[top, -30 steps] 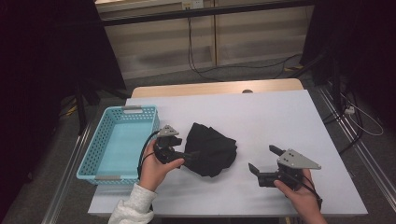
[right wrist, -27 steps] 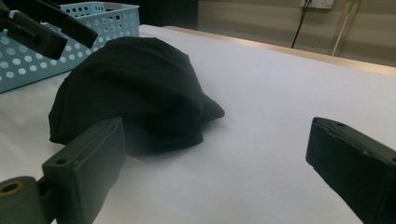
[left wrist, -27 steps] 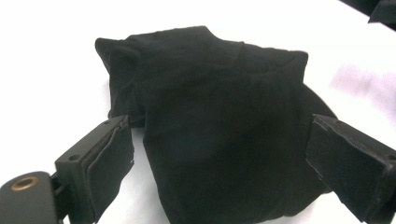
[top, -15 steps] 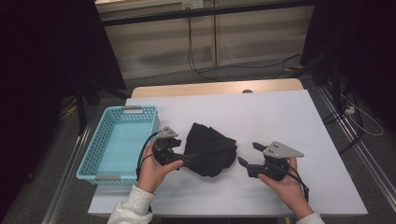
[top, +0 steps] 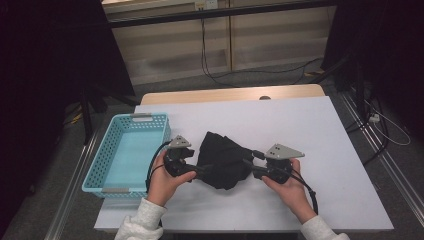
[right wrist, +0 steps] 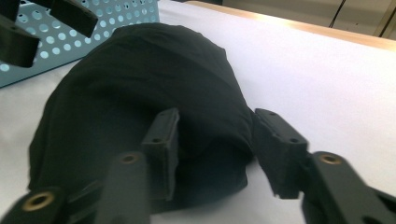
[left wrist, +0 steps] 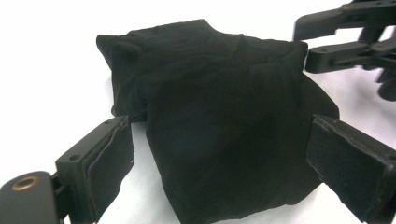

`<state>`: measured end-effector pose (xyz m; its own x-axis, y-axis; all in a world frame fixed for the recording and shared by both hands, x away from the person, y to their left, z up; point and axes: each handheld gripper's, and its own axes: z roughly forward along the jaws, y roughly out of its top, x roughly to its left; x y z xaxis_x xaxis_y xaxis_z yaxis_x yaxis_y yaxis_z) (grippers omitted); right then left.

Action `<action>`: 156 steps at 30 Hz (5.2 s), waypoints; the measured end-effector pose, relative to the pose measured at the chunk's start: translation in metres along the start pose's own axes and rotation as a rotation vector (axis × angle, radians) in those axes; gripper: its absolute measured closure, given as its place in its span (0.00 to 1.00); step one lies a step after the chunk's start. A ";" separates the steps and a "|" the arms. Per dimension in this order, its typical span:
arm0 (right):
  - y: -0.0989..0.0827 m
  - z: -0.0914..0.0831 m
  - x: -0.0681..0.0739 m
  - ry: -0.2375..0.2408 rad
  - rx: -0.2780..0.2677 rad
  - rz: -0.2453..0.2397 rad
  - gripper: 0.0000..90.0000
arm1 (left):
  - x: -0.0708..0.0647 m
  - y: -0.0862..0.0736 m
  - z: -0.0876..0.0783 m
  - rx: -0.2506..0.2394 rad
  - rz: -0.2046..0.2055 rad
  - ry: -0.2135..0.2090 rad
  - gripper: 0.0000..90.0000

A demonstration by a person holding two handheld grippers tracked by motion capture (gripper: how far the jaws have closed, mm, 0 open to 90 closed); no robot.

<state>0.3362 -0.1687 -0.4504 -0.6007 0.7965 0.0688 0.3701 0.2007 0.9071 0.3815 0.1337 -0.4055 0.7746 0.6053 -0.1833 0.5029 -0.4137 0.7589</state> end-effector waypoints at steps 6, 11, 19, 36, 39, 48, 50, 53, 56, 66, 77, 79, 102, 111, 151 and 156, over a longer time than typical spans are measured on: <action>0.002 0.006 -0.002 0.055 0.023 0.011 0.95 | -0.002 -0.001 0.000 0.001 0.002 -0.007 0.09; 0.001 0.001 -0.002 0.086 0.028 0.016 1.00 | -0.003 0.002 -0.001 -0.007 0.002 -0.007 0.09; 0.013 -0.036 -0.025 0.011 -0.073 0.050 1.00 | -0.005 0.005 -0.002 -0.012 0.015 -0.016 0.10; -0.022 -0.081 -0.064 -0.143 -0.011 0.111 1.00 | -0.007 0.015 0.013 -0.019 0.005 -0.028 0.12; -0.026 -0.089 -0.071 -0.176 -0.012 0.132 1.00 | -0.006 0.016 0.014 -0.014 0.012 -0.029 0.12; -0.036 -0.098 -0.082 -0.210 0.005 0.172 1.00 | -0.009 0.017 0.022 -0.007 0.016 -0.033 0.14; -0.037 -0.102 -0.083 -0.213 0.000 0.170 1.00 | -0.010 0.017 0.024 0.000 0.018 -0.039 0.14; -0.038 -0.104 -0.080 -0.204 -0.003 0.159 1.00 | -0.012 0.017 0.028 0.009 0.026 -0.044 0.15; -0.038 -0.102 -0.074 -0.190 0.010 0.143 0.99 | -0.015 0.018 0.031 0.008 0.028 -0.052 0.15; -0.036 -0.083 -0.044 -0.076 0.054 0.091 0.99 | -0.021 0.020 0.037 0.003 0.036 -0.080 0.18; -0.032 -0.049 0.002 0.080 0.115 -0.027 0.99 | -0.028 0.018 0.043 0.003 0.013 -0.121 0.29; -0.032 -0.045 0.009 0.105 0.125 -0.046 0.99 | -0.029 0.017 0.044 0.006 0.015 -0.122 0.33; -0.024 -0.068 -0.017 -0.049 0.042 0.050 0.45 | -0.026 0.009 0.048 0.094 -0.041 -0.094 0.96; -0.028 -0.083 -0.040 -0.137 0.001 0.118 0.42 | 0.001 0.009 0.027 0.059 -0.105 -0.001 0.96; -0.013 -0.012 0.002 0.113 0.086 0.039 0.93 | -0.010 -0.009 0.053 0.168 -0.108 -0.055 0.96; -0.011 -0.011 0.018 0.198 0.082 0.032 0.99 | -0.019 -0.004 0.053 0.171 -0.085 -0.089 0.96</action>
<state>0.3135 -0.1627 -0.4545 -0.7124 0.6770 0.1849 0.4429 0.2293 0.8668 0.3851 0.0873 -0.4384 0.7533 0.5839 -0.3025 0.6202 -0.4777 0.6223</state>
